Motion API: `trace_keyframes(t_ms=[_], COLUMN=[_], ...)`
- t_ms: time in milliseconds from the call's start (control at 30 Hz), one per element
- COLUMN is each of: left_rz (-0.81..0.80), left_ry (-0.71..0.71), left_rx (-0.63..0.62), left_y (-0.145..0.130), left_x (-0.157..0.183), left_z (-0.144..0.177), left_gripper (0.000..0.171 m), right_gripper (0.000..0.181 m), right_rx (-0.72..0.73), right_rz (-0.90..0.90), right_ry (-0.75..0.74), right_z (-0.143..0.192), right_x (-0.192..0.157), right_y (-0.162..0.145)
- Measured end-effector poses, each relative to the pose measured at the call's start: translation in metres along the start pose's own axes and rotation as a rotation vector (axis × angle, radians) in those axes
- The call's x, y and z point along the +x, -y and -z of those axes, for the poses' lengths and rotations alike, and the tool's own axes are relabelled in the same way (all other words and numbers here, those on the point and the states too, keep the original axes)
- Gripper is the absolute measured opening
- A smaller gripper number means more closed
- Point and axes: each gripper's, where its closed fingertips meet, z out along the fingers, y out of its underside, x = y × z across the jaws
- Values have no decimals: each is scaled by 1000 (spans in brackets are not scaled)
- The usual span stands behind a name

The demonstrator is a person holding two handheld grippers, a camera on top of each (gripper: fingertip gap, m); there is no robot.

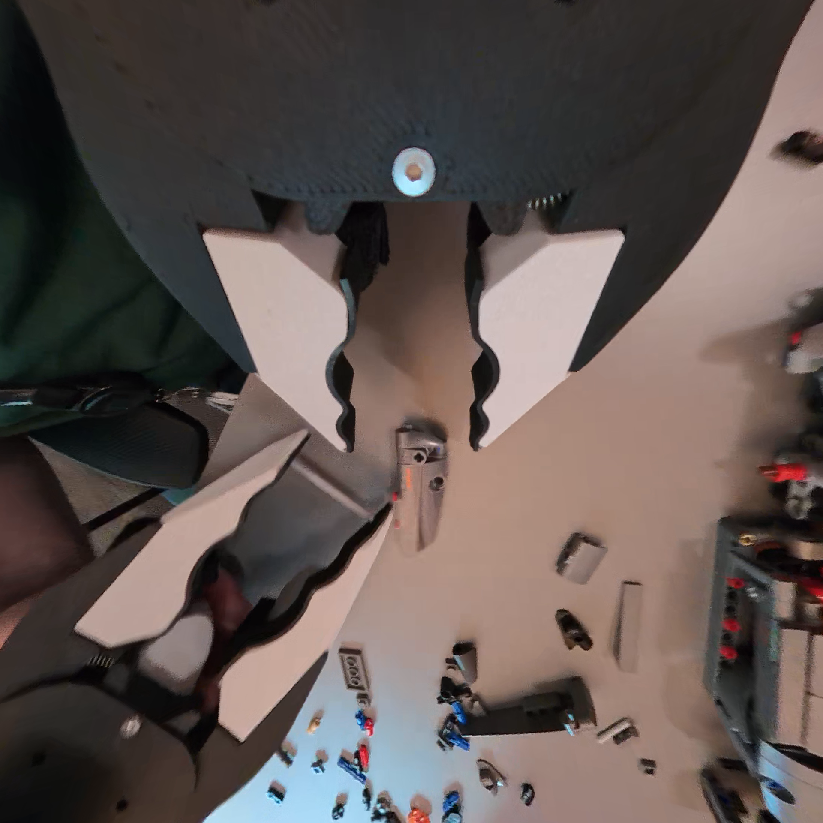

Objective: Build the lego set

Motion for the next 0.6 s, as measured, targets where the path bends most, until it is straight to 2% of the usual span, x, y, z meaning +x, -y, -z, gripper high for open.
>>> trace_keyframes(t_ms=[100, 233, 400, 500, 600], left_rz=[-43, -178, -329, -316, -312], left_ry=[9, 58, 89, 68, 88], left_rx=[-17, -107, -139, -156, -159], left_y=[-1, -10, -10, -12, -13], left_x=[-1, -4, -4, -2, 3], left_z=[5, -8, -16, -18, -20], left_gripper=[54, 58, 41, 27, 23], right_gripper=[49, 49, 49, 49, 49], right_rx=[32, 37, 51, 49, 36], right_rz=[-13, -20, -32, -43, -56], right_ry=[-52, -94, -127, -159, -186], right_z=[13, 19, 21, 19, 15], right_x=[16, 23, 21, 23, 26], right_y=[1, -4, -5, -6, -9])
